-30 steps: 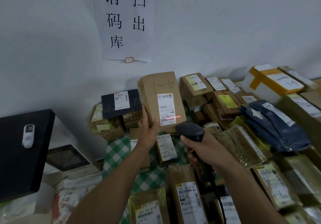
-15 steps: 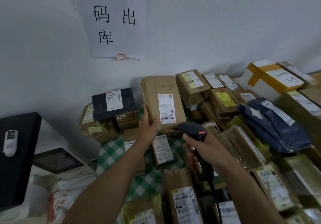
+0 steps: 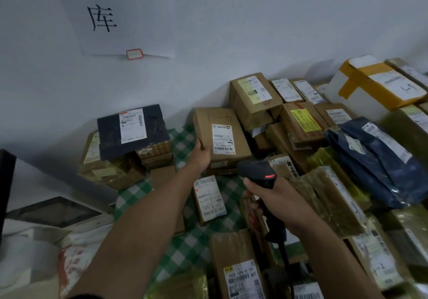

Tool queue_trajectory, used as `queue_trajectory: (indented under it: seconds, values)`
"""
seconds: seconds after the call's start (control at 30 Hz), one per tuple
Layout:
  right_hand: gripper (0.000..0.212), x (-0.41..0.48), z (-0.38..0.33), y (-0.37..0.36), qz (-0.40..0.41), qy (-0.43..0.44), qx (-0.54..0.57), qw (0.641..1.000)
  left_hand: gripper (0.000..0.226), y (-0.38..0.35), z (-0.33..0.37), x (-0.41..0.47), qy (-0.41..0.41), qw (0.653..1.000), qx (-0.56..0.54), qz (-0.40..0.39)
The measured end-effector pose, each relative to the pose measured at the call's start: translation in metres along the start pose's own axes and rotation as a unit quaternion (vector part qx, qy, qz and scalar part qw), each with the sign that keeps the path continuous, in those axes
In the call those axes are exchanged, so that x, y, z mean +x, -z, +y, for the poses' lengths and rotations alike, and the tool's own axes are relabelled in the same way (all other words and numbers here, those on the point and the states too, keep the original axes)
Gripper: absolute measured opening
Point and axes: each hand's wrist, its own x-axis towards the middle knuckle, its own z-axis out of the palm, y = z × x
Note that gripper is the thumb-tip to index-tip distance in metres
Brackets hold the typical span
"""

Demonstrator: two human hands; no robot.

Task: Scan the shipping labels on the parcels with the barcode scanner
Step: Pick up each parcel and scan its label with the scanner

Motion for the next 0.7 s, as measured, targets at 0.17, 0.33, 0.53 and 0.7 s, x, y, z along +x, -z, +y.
queue_trajectory:
  seconds: [0.17,0.33,0.53,0.7]
  values:
    - [0.012,0.009,0.005,0.003,0.005,-0.004,0.004,1.000,0.076,-0.013,-0.014,0.010,0.010,0.997,-0.060,-0.049]
    - [0.014,0.009,0.008,0.002,0.008,-0.004,0.000,1.000,0.071,-0.017,-0.009,0.002,0.008,0.999,0.014,-0.036]
    - [0.015,0.005,0.008,-0.006,-0.007,0.004,0.006,1.000,0.074,-0.006,-0.039,-0.034,-0.005,0.986,0.143,0.084]
    - [0.015,-0.002,0.008,-0.016,-0.017,0.002,-0.003,1.000,0.112,-0.012,-0.077,-0.055,0.065,0.977,0.203,0.030]
